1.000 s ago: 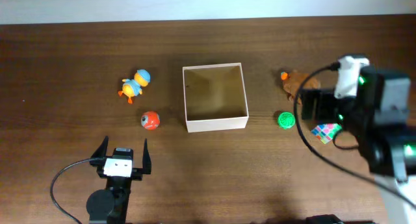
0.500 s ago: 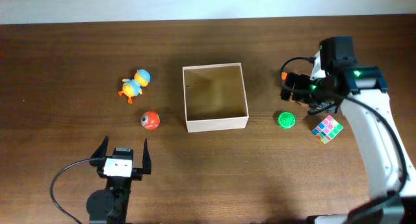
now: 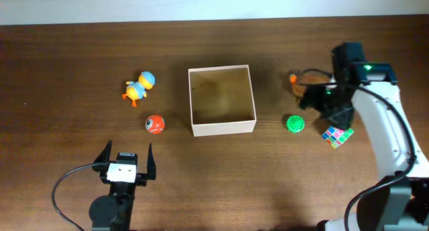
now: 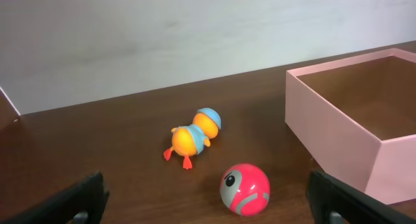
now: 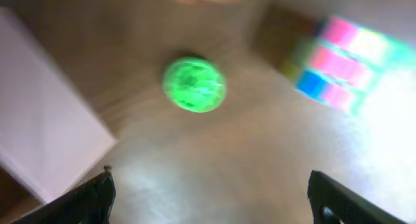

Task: Pack container
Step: 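Lower the right gripper and grasp the Rubik's cube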

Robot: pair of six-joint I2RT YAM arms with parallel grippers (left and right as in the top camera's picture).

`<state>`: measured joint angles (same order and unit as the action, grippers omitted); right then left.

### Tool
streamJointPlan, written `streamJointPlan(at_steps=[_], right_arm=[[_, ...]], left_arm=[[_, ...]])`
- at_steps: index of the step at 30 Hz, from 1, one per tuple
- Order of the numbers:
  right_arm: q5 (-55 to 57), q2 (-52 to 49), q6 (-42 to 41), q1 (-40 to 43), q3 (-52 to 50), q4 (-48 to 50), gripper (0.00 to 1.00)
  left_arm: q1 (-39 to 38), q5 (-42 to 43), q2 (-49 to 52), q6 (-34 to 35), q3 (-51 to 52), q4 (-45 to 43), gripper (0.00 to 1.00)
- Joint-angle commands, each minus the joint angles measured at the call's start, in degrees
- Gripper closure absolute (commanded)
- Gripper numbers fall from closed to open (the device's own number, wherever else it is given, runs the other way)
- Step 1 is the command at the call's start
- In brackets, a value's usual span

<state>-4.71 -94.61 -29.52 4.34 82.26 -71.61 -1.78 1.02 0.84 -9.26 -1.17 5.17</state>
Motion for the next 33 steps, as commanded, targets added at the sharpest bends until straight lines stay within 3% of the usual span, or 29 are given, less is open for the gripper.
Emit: streamJointPlan(at_steps=[1, 6, 8, 10, 22, 33], right_arm=[[5.51, 3.93, -8.00, 4.42, 0.85, -2.91, 0.11], [6.71, 5.60, -8.26, 9.68, 0.79, -4.26, 0.09], [8.79, 5.40, -8.35, 10.49, 0.09, -4.02, 0.00], [9.75, 5.38, -8.76, 10.75, -1.66, -2.82, 0.01], [9.27, 5.18, -15.82, 11.54, -20.83, 17.05, 0.00], [10.23, 2.23, -19.23, 12.31, -25.79, 30.62, 0.03]], left_arm=[[-0.20, -0.63, -0.50, -0.70, 0.33, 0.07, 0.01], [-0.20, -0.63, -0.50, -0.70, 0.35, 0.07, 0.01], [-0.20, -0.63, -0.50, -0.70, 0.33, 0.07, 0.01], [-0.20, -0.63, -0.50, -0.70, 0.33, 0.07, 0.01], [-0.20, -0.63, -0.50, -0.70, 0.33, 0.07, 0.01], [-0.20, -0.63, -0.50, -0.70, 0.35, 0.07, 0.01]])
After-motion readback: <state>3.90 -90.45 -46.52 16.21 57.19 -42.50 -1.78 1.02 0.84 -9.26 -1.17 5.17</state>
